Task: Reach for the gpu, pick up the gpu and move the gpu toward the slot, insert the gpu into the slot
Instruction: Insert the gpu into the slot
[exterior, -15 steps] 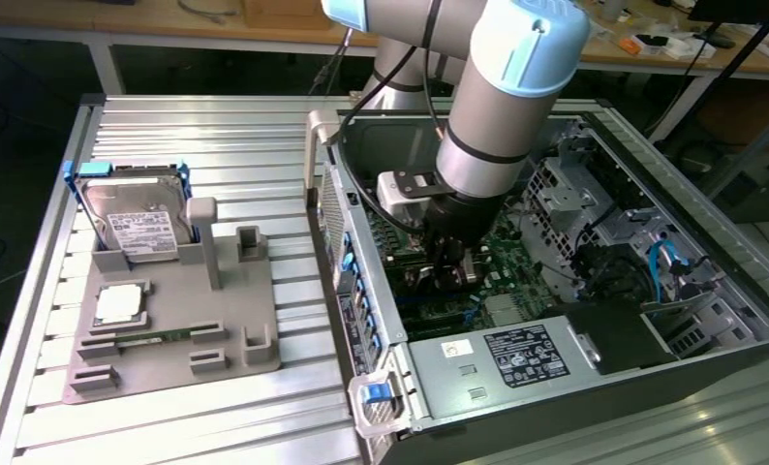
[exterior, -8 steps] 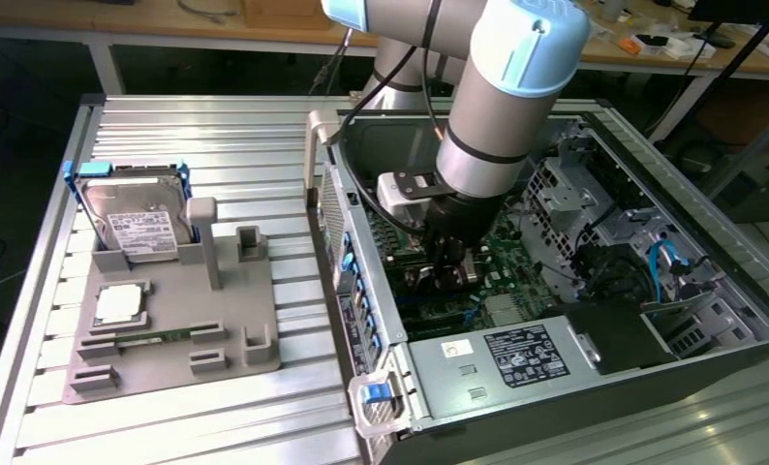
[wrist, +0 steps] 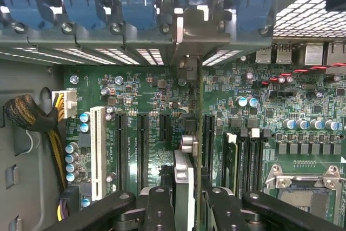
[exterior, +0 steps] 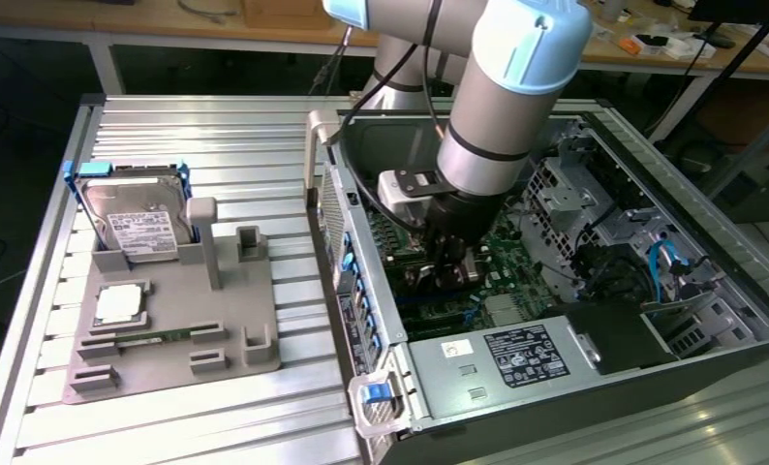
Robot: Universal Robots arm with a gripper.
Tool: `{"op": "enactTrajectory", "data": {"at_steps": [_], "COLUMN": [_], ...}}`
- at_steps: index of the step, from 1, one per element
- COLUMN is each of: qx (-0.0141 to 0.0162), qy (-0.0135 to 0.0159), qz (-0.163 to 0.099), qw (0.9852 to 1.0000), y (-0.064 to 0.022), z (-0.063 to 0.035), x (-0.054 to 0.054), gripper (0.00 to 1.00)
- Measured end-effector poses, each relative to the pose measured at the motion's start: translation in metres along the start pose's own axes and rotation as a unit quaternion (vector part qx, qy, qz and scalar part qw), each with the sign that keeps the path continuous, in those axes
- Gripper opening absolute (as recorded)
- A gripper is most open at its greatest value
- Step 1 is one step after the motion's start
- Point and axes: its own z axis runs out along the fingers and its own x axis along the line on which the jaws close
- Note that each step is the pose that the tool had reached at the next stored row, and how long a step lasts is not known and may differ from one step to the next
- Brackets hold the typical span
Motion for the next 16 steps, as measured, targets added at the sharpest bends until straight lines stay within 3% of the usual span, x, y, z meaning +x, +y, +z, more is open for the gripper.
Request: {"op": "enactTrajectory", "data": {"at_steps": [16], "qx": [-0.0016], "qy": [-0.0002], "qz": [-0.013], "qw": [0.9999], "y": [-0.0063], "z": [-0.0002], "x": [0.0001], "gripper": [0.28]}}
